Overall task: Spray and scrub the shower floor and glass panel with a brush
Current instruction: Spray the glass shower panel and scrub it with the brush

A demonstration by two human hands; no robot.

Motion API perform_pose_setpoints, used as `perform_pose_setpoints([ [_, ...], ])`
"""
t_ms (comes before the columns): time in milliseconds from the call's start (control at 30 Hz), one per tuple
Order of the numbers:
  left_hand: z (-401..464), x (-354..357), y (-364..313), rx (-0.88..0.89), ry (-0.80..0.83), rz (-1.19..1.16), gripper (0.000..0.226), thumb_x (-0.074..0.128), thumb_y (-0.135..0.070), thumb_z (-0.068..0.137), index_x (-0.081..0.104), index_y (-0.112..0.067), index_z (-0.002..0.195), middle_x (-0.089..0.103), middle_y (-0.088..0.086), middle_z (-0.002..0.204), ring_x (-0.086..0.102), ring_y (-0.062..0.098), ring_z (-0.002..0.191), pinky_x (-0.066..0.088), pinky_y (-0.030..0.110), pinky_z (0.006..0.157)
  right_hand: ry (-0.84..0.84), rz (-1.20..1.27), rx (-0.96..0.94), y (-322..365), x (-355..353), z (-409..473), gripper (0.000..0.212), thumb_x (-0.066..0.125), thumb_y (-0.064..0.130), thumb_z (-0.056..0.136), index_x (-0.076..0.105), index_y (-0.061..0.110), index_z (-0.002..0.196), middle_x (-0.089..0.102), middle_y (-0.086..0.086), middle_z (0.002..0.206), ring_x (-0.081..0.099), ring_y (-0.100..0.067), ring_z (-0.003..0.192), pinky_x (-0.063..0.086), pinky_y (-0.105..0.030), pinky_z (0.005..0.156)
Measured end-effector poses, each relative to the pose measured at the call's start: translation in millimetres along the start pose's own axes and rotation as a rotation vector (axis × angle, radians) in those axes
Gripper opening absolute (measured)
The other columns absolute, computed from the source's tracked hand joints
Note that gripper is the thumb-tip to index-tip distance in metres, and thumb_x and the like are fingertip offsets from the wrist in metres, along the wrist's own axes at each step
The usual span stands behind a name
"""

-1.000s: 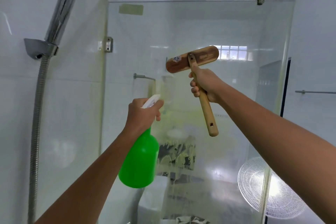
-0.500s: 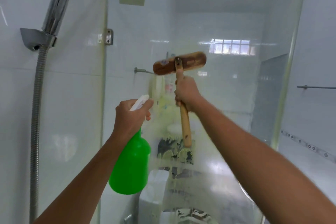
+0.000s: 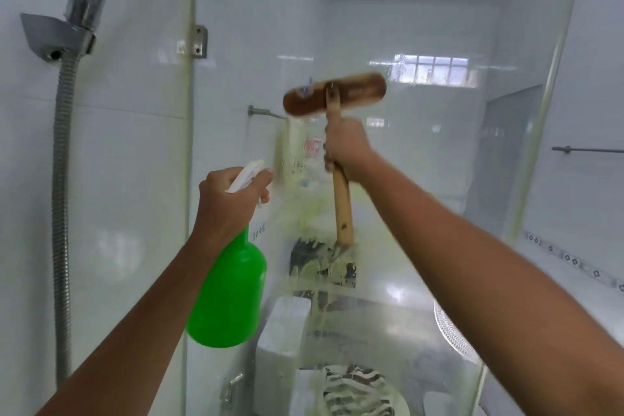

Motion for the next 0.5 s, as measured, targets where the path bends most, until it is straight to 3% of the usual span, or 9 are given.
perform_pose_setpoints([
  [133, 3.9, -0.7, -0.1, -0.005, -0.01, -0.006, 0.03, 0.073, -0.042, 0.09, 0.077, -0.02, 0.07, 0.077, 0.002, 0.07, 0.075, 0.039, 0.078, 0.062, 0.058, 0.082, 0.001, 0.075, 0.029, 24.1, -2.9, 12.4, 0.045, 0.033, 0.05, 0.103, 0.045, 0.012, 0.081, 0.041, -0.004, 0.06, 0.04, -0.013, 0.033, 0.039, -0.023, 0.036],
  [267, -3.5, 3.1, -0.2, -0.004, -0.005, -0.005, 0.033, 0.073, -0.038, 0.091, 0.076, -0.016, 0.066, 0.076, 0.003, 0.068, 0.074, 0.036, 0.074, 0.061, 0.056, 0.08, 0.108, -0.237, -0.031, -69.5, 34.8, -50.6, 0.045, 0.028, 0.053, 0.103, 0.049, 0.016, 0.09, 0.058, -0.012, 0.078, 0.055, -0.022, 0.052, 0.041, -0.024, 0.038],
  [400, -7.3, -0.2, 0.2, -0.008, 0.01, 0.005, 0.032, 0.072, -0.04, 0.089, 0.077, -0.017, 0.067, 0.076, 0.001, 0.067, 0.075, 0.033, 0.076, 0.062, 0.053, 0.084, 0.202, -0.332, 0.078, -132.8, 56.0, -115.0, 0.054, 0.028, 0.049, 0.105, 0.057, 0.009, 0.084, 0.055, -0.003, 0.071, 0.054, -0.019, 0.063, 0.036, -0.022, 0.042],
  [500, -5.7, -8.0, 2.6, 0.009, -0.006, 0.011, 0.032, 0.073, -0.041, 0.09, 0.077, -0.017, 0.069, 0.077, 0.002, 0.068, 0.075, 0.035, 0.077, 0.062, 0.054, 0.082, 0.203, -0.361, 0.003, -99.4, 48.6, -83.0, 0.044, 0.028, 0.049, 0.105, 0.049, 0.025, 0.076, 0.055, -0.006, 0.073, 0.052, -0.018, 0.06, 0.038, -0.025, 0.046],
])
Point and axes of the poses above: each hand's wrist, its own z-axis towards the middle knuckle, its own x-axis out of the palm, y = z × x, the point moved 1 cm from there along z, towards the middle knuckle
